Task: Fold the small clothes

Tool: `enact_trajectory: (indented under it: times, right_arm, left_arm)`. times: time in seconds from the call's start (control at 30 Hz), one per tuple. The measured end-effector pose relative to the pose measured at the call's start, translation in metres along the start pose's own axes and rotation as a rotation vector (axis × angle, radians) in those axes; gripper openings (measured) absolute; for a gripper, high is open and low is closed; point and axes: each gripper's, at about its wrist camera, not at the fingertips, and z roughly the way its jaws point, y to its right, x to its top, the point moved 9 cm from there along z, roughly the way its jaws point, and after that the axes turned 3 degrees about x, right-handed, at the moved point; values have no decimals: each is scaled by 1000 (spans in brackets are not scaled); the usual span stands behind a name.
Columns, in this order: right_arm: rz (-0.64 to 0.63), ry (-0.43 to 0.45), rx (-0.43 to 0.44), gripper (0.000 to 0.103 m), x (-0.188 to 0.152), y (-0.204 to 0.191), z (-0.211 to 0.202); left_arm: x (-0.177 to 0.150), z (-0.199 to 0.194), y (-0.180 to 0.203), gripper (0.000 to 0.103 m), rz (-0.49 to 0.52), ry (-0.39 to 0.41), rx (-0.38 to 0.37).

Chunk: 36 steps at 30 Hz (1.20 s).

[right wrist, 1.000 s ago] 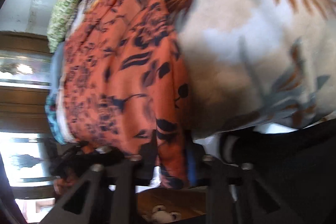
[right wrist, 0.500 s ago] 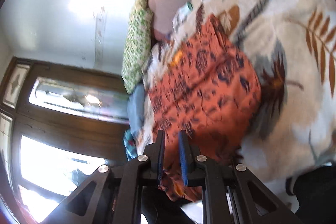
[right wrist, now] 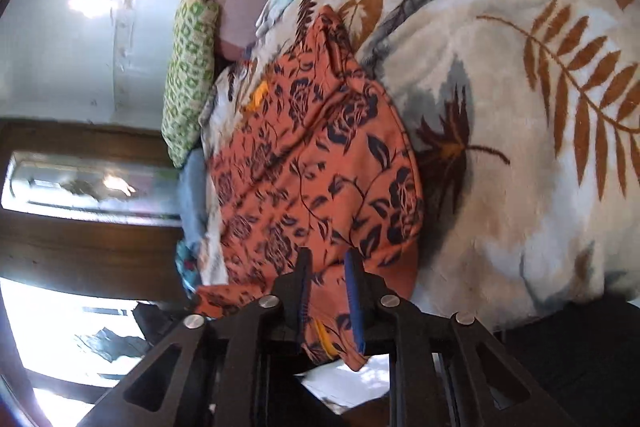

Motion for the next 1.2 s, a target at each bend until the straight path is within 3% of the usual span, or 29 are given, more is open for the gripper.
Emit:
enact_trajectory:
  times: [0.03,0.07,0.27,0.4,0.5,0.53,0.6,0.63,0.67,0.73,0.83,0.93,1.07,1.13,1.2]
  right_arm:
    - [-15,-14,-26,77,-7,-2,5]
    - [-34,-19,-59,85,-14,-3,12]
    - [-227,-83,-263,85,-56,-25,66]
    - [-184,-59,-298,85,-57,-31,98]
    - [-204,-43,-434,85,-56,-22,122]
    - [-236,-23,-462,83,-54,-18,126]
    - [-257,4,-476,68,-54,-11,122]
    - [-252,1,-443,55,-54,-10,114]
    - [-215,-7,-392,31,-54,-7,109]
    - [-63,-9,-307,20,-47,17,87]
    - [30,35,-328,18,-36,60,52]
    - [146,34,-235,17,-38,82,29]
    - [199,34,-26,17,-43,66,20]
    - [196,34,26,17,-40,55,16]
    - [165,31,8,17,-36,45,17]
  left_arm:
    - [-3,-3,-1,5,-4,0,2]
    - [-5,-7,-1,5,-5,2,2]
    - [-11,-26,14,5,23,33,-7]
    - [-11,-32,26,6,48,50,-23]
    - [-12,-35,31,6,47,57,-44]
    - [-12,-36,31,6,45,60,-51]
    - [-13,-38,28,6,32,63,-62]
    - [-15,-39,27,6,31,60,-65]
    - [-15,-39,25,6,29,57,-65]
    - [-16,-37,20,5,12,55,-67]
    - [-15,-33,16,5,-13,49,-78]
    - [-15,-32,16,6,-7,45,-73]
    - [-11,-35,15,6,-27,49,-83]
    - [-7,-37,16,6,-25,54,-81]
    - [-3,-38,18,6,-17,60,-75]
